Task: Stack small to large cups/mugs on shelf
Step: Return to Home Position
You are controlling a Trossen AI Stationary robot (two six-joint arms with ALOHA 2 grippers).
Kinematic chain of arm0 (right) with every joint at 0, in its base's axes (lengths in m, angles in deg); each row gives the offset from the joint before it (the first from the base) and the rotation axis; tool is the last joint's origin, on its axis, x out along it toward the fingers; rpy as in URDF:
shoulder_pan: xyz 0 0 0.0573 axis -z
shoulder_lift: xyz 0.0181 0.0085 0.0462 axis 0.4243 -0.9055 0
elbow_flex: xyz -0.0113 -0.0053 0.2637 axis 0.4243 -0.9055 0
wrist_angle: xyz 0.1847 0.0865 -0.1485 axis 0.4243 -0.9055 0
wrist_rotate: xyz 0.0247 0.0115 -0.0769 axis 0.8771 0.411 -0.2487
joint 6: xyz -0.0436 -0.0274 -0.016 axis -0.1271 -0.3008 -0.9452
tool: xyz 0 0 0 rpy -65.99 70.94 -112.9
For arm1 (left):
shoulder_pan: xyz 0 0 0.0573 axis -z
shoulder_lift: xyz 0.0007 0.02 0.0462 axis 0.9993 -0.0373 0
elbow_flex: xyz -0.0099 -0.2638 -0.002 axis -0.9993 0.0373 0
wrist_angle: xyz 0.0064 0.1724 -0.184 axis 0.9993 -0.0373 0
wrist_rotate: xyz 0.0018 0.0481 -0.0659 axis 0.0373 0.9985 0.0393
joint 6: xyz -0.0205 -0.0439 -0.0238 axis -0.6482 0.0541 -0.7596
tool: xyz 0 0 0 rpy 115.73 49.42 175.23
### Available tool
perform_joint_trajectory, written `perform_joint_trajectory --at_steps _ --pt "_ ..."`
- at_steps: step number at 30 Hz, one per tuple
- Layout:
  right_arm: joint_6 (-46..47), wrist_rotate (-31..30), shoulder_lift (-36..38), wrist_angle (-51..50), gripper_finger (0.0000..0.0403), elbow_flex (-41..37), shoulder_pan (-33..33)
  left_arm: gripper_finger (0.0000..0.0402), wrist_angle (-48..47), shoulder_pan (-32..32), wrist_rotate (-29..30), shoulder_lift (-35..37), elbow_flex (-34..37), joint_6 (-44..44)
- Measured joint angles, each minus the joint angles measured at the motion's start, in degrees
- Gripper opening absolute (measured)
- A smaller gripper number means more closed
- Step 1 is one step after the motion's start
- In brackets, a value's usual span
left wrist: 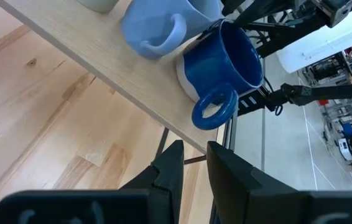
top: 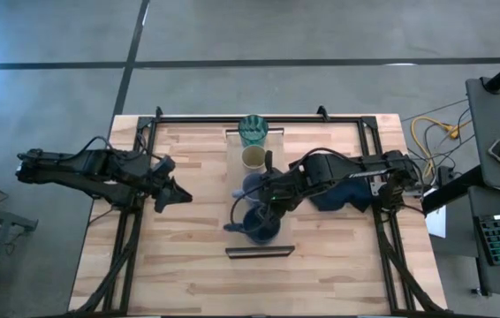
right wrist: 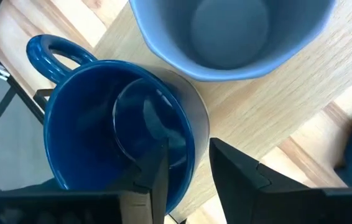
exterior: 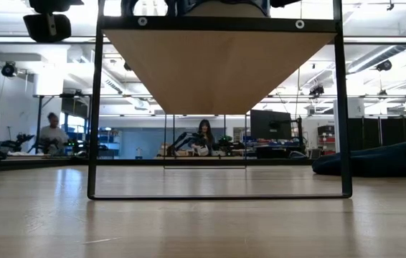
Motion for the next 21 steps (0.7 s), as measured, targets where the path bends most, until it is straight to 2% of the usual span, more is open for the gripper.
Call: perform_joint_trajectory --at_steps 7,12,15,17,19,21 --pt "-3.6 -1.0 0.6 -0.2 0.0109 3.1 0.0 0.0057 2.3 0.0 0.1 -1.8 0.0 -0.3" --pt "-12.5 -12.9 1.8 0.3 0.0101 10.9 -0.9 0.0057 4.8 0.0 0.2 -1.7 -0.1 0.6" --pt "-18.6 -17.5 2.2 0.5 0.0095 17.5 -1.0 0.0057 4.7 0.0 0.1 -0.6 -1.4 1.0" --pt "-19.9 -16.8 5.4 4.6 0.0090 16.1 -0.8 0.0057 5.2 0.0 -1.5 0.3 -2.5 -2.4" --pt "-17.6 -15.1 8.3 9.0 0.0086 14.8 -0.7 0.0057 10.0 0.1 -2.4 1.6 -2.9 -4.0" --pt "-21.6 -14.0 11.4 13.1 0.0082 14.1 -1.5 0.0057 20.4 1.0 -5.8 2.4 -2.7 1.7"
